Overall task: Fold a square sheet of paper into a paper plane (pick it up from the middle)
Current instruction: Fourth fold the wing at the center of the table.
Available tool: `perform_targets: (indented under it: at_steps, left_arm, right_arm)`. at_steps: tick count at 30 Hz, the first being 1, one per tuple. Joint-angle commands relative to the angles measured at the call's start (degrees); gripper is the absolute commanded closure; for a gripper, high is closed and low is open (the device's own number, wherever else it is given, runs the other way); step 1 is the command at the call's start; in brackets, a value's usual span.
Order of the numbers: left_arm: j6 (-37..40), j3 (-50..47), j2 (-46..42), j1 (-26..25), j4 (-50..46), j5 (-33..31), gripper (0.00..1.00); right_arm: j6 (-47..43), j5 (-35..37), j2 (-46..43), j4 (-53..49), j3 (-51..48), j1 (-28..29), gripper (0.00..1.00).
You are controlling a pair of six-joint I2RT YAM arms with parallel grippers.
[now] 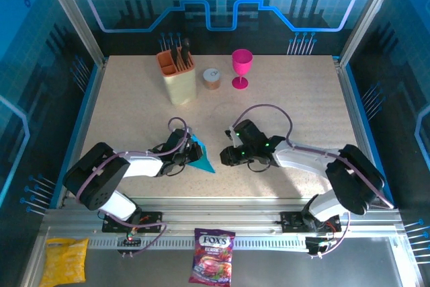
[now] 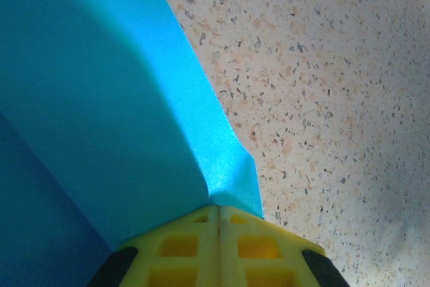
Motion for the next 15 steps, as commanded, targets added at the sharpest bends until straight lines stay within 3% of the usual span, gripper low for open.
perform_targets:
  at_steps: [1,7,15]
  left_arm:
    - [1.76,-1.2,-0.47,0.52,-3.94,-1.38,1.0]
    - [1.77,-1.15,-0.22,0.48,-4.07,-1.49,1.0]
    - [1.94,-1.1,-0.47,0.52,-4.52,-1.55,1.0]
  right_arm:
    - [0.93,0.08,3.53,1.02,3.19,3.35,0.84]
    - [2.22,-0.5,9.81,4.62,6.12,7.37,0.94]
    - [2.95,-0.56,14.7,7.36,9.99,8.31,0.98]
